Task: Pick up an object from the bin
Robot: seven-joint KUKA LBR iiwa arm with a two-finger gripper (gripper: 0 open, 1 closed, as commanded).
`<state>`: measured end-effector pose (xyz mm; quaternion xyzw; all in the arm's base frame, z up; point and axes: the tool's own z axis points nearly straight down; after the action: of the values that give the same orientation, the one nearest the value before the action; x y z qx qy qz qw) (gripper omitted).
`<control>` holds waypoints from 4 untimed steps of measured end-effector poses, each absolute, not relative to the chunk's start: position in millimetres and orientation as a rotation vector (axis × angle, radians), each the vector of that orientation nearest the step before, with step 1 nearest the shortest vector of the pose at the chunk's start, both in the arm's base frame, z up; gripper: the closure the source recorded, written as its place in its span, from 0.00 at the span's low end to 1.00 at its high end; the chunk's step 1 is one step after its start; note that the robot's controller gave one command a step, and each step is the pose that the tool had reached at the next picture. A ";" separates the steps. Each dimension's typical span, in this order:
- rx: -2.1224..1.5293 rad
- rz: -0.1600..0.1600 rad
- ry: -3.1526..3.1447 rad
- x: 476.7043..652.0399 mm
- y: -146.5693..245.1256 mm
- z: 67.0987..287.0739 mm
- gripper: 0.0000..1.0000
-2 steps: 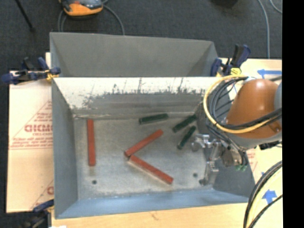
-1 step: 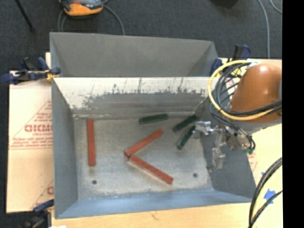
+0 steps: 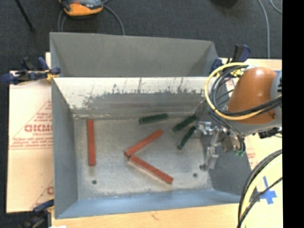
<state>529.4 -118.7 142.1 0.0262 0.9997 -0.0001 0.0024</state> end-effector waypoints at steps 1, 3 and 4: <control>0.355 -0.001 3.117 525.3 -100.9 114.0 0.00; 0.973 -0.001 2.989 512.2 -58.9 75.6 1.00; 1.016 0.003 2.969 510.7 7.6 113.6 0.00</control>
Offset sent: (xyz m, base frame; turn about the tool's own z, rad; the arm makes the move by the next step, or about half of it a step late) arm -0.0173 0.0607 -0.0665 0.5805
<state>510.7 7.6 113.6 0.3237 0.9462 0.0009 0.0017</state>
